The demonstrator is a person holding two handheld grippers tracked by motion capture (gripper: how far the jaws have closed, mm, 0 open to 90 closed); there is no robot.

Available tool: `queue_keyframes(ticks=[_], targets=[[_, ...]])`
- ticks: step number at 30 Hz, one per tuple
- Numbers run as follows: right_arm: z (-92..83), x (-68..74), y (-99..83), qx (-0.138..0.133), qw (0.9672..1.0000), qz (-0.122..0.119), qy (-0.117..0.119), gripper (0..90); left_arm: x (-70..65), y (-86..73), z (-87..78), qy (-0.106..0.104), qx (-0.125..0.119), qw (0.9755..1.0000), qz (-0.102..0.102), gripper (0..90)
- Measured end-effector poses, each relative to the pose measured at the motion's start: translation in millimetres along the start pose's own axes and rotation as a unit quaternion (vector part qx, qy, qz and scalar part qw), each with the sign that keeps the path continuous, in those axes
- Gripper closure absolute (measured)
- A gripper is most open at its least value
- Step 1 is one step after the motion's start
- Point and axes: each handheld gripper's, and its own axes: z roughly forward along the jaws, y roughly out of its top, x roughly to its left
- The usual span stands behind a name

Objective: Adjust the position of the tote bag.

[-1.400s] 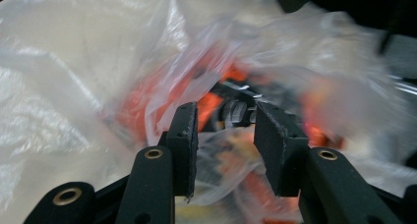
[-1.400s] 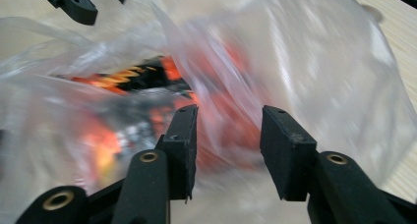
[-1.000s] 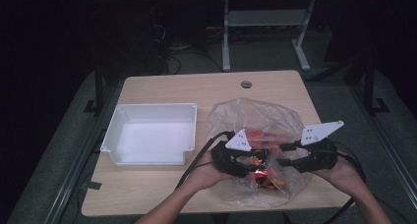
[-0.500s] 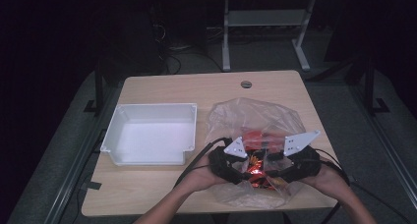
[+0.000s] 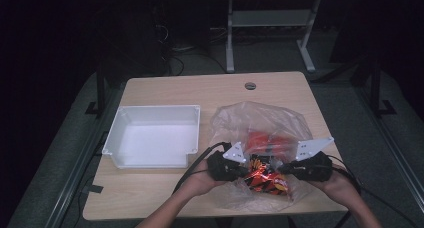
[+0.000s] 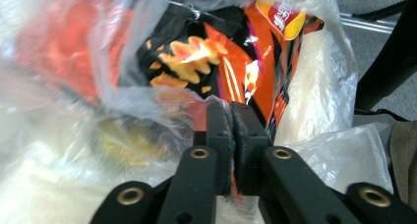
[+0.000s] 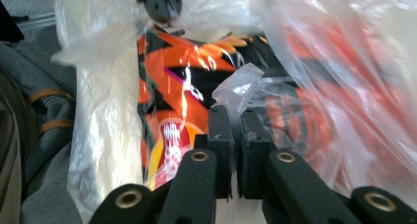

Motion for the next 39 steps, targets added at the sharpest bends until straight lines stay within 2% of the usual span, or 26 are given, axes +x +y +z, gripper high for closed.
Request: queue_keyframes(ticks=[3,6,8,14,17,19,20,22,24,25,27,28,34,37,38,39], targets=[[-5.9,-1.6,-7.5,-0.001,0.9999,0.011,-0.003,87.7,0.8,-4.7,-2.7,0.009,0.005,0.9999,-0.010,88.8],[-10.2,-3.5,-16.0,0.001,0.9997,0.022,-0.009,87.9,1.5,-10.6,-3.9,0.009,0.012,0.9998,-0.017,88.9],[-11.2,-4.6,-22.3,0.008,0.9995,0.027,-0.011,88.0,2.0,-15.4,-4.4,0.014,0.019,0.9995,-0.020,88.9],[-8.5,-6.3,-35.9,0.025,0.9990,0.037,-0.008,88.1,1.4,-27.9,0.8,0.011,0.040,0.9988,-0.028,88.9],[-5.9,-5.8,-40.7,0.040,0.9984,0.039,-0.010,88.0,-0.3,-30.1,4.1,0.015,0.054,0.9982,-0.021,88.8],[-2.8,-6.2,-45.6,0.056,0.9975,0.041,-0.014,88.1,-0.9,-31.6,6.5,0.021,0.074,0.9971,-0.005,88.8],[-1.5,-6.8,-48.7,0.061,0.9972,0.040,-0.016,88.0,-2.4,-32.7,8.7,0.024,0.069,0.9972,-0.012,88.8],[-0.1,-7.1,-53.3,0.067,0.9966,0.045,-0.018,88.1,-1.7,-34.7,10.2,0.027,0.088,0.9958,0.001,88.8],[0.5,-7.9,-57.7,0.072,0.9959,0.052,-0.017,88.1,-1.2,-37.5,12.3,0.031,0.095,0.9950,-0.001,88.8],[0.4,-8.2,-59.0,0.075,0.9955,0.054,-0.019,88.1,-1.6,-39.0,13.6,0.033,0.092,0.9952,-0.008,88.8],[0.2,-9.8,-62.6,0.077,0.9950,0.059,-0.021,88.1,-0.4,-41.6,14.6,0.035,0.096,0.9947,-0.009,88.7],[-0.2,-11.0,-64.7,0.077,0.9948,0.062,-0.022,88.1,-0.5,-42.6,15.7,0.037,0.091,0.9950,-0.017,88.7],[0.5,-13.6,-70.4,0.074,0.9943,0.073,-0.026,86.4,2.0,-43.3,14.9,0.039,0.092,0.9948,-0.020,84.1],[-3.6,-10.9,-67.4,0.061,0.9955,0.067,-0.026,80.4,0.7,-41.2,9.6,0.038,0.065,0.9966,-0.035,78.0],[-5.6,-9.4,-65.6,0.054,0.9961,0.065,-0.025,78.4,1.2,-40.2,6.7,0.037,0.064,0.9968,-0.031,76.5],[-7.6,-8.0,-63.7,0.052,0.9962,0.065,-0.026,76.4,1.2,-38.5,3.2,0.036,0.053,0.9973,-0.037,75.6]])
